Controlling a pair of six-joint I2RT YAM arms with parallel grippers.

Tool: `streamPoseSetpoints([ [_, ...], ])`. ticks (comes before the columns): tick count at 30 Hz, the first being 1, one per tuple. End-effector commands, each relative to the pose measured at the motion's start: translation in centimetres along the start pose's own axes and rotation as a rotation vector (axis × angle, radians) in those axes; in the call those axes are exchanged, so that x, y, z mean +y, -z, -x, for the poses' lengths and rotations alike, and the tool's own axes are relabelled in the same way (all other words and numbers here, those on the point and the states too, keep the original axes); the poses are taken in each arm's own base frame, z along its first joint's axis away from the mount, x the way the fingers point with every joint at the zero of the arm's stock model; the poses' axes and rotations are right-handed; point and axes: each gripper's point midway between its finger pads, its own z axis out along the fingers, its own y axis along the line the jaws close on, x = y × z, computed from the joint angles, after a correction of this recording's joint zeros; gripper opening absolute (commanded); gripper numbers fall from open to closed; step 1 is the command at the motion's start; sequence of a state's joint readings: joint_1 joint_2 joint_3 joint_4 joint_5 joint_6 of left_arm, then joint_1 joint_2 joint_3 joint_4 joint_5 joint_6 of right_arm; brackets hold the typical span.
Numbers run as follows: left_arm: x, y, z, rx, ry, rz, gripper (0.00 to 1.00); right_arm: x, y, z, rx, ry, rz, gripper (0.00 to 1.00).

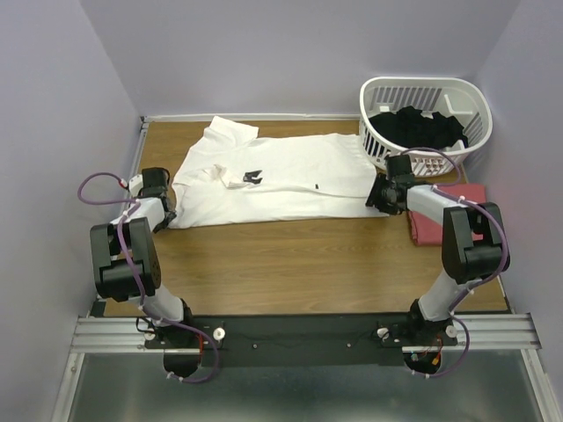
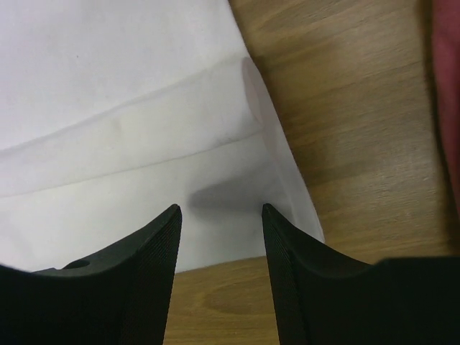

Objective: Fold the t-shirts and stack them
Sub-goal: Fold the tshirt

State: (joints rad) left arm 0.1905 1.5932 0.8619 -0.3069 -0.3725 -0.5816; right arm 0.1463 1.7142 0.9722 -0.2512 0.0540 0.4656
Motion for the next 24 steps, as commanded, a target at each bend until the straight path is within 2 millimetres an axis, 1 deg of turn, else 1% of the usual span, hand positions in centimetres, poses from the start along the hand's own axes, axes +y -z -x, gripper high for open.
streamPoseSetpoints([
  [1,0.2,-0.9,-0.7,0.02,0.028,0.005,0.42,-3.3,-1.7,-3.3,0.08,-0.083,-0.084,0.56],
  [2,0.4,-1.1,-1.1,0.033,0.024,0.017,0.42,-3.4,-1.3,-3.1,0.07,-0.097,-0.088,0.56],
  [3,0.8,-1.2,-1.5,0.044,0.023,0.033,0.41,-4.1,-1.1,-3.9,0.076,-0.103,-0.108,0.56],
  [4,1.1,-1.2,-1.7,0.049,0.026,0.041,0.4,-4.6,-0.9,-4.0,0.072,-0.118,-0.117,0.56],
  [5,1.3,-1.2,-1.9,0.054,0.028,0.052,0.4,-4.7,-0.2,-3.7,0.053,-0.124,-0.113,0.56],
  [6,1.6,-1.2,-2.3,0.068,0.025,0.058,0.4,-5.3,0.0,-4.6,0.07,-0.127,-0.127,0.56],
  [9,1.8,-0.7,-2.8,0.083,0.033,0.051,0.4,-5.6,0.8,-5.0,0.074,-0.106,-0.126,0.56],
  [10,1.5,0.0,-2.1,0.061,0.049,0.024,0.4,-5.5,1.1,-5.1,0.073,-0.089,-0.113,0.56],
  [11,1.3,0.5,-1.7,0.046,0.056,0.007,0.44,-5.4,1.2,-5.0,0.075,-0.077,-0.103,0.56],
  [12,0.8,1.5,-0.7,0.015,0.07,-0.033,0.49,-5.1,1.3,-5.0,0.083,-0.064,-0.089,0.56],
  [13,0.6,2.1,-0.2,0.0,0.071,-0.056,0.54,-5.0,1.3,-5.1,0.09,-0.06,-0.081,0.56],
  [14,0.4,2.7,0.3,-0.015,0.079,-0.077,0.61,-4.8,1.3,-5.2,0.095,-0.059,-0.075,0.56],
  [15,0.1,3.3,0.8,-0.026,0.079,-0.101,0.64,-4.6,1.3,-5.1,0.098,-0.058,-0.064,0.56],
  [16,-0.6,4.3,1.1,-0.035,0.084,-0.152,0.66,-4.7,1.2,-5.2,0.103,-0.058,-0.065,0.56],
  [17,-0.9,4.8,1.3,-0.039,0.082,-0.176,0.72,-4.6,1.2,-5.2,0.106,-0.057,-0.063,0.56],
  [20,-1.8,6.0,1.4,-0.04,0.092,-0.234,0.75,-4.5,1.1,-5.1,0.106,-0.052,-0.062,0.56],
  [22,-2.2,6.2,1.3,-0.04,0.099,-0.255,0.76,-4.5,1.1,-5.0,0.102,-0.052,-0.06,0.56],
  [24,-2.8,6.0,0.7,-0.013,0.093,-0.273,0.76,-4.6,1.2,-4.9,0.099,-0.053,-0.063,0.56],
])
